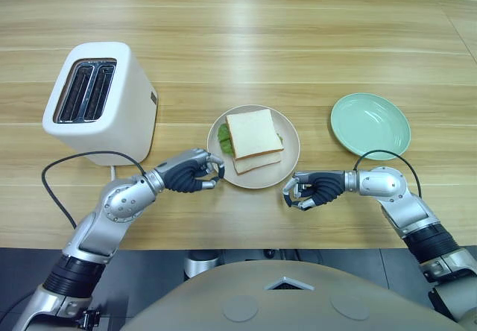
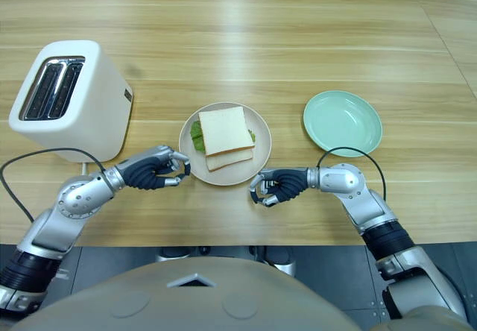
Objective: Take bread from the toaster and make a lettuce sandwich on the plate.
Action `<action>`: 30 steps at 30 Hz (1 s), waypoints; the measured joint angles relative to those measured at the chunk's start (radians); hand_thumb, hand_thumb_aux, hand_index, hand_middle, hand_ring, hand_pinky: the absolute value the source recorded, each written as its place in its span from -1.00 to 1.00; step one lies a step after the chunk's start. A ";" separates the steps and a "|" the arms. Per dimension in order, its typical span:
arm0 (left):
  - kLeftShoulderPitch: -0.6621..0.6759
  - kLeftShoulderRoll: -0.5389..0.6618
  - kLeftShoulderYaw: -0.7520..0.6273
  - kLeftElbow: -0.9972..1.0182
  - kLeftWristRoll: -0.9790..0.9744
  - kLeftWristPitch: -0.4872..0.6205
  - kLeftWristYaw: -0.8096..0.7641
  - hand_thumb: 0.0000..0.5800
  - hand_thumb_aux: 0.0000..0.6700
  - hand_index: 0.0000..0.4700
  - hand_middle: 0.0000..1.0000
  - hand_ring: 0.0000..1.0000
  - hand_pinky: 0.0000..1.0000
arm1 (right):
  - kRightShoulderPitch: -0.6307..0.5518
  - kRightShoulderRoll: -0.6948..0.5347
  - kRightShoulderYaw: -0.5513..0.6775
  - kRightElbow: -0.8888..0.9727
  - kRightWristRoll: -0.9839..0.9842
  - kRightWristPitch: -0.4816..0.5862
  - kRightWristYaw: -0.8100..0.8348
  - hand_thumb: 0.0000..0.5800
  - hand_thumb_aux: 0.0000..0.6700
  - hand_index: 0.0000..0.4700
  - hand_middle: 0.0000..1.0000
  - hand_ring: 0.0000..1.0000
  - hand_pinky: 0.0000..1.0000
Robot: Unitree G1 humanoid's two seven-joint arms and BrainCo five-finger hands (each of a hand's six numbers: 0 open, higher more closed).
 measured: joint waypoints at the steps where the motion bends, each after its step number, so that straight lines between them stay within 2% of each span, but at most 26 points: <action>1: 0.007 0.000 -0.027 0.013 0.029 -0.008 -0.005 1.00 1.00 0.96 1.00 1.00 1.00 | 0.005 0.000 0.003 0.002 -0.021 -0.003 -0.002 1.00 1.00 0.96 1.00 1.00 1.00; 7: 0.002 0.001 -0.093 0.124 0.172 -0.057 0.020 1.00 1.00 0.96 1.00 1.00 1.00 | 0.000 0.038 0.038 0.053 -0.112 -0.042 -0.046 1.00 1.00 0.96 1.00 1.00 1.00; 14: -0.057 -0.015 -0.112 0.189 0.232 -0.097 0.058 1.00 1.00 0.96 1.00 1.00 1.00 | -0.108 0.091 0.048 0.204 -0.244 -0.129 -0.184 1.00 1.00 0.96 1.00 1.00 1.00; 25: -0.297 -0.105 -0.128 0.384 0.281 -0.146 0.134 1.00 1.00 0.96 1.00 1.00 1.00 | -0.307 0.183 0.070 0.474 -0.364 -0.226 -0.350 1.00 1.00 0.96 1.00 1.00 1.00; 30: -0.515 -0.152 -0.131 0.608 0.310 -0.179 0.207 1.00 1.00 0.96 1.00 1.00 1.00 | -0.453 0.242 0.094 0.690 -0.440 -0.260 -0.460 1.00 1.00 0.96 1.00 1.00 1.00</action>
